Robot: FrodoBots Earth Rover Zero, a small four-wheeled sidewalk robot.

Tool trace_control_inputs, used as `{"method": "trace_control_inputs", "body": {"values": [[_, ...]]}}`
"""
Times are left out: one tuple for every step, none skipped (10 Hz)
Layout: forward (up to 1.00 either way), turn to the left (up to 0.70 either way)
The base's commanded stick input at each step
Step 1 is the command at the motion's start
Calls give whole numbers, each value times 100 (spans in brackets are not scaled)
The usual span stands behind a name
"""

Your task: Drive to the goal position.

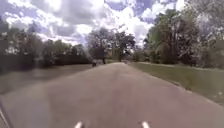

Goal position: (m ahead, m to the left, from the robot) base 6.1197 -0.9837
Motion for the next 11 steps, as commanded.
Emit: {"method": "trace_control_inputs", "body": {"values": [[100,0],[100,0],[100,0],[100,0],[100,0],[100,0],[100,0],[100,0],[100,0],[100,0],[100,0]]}}
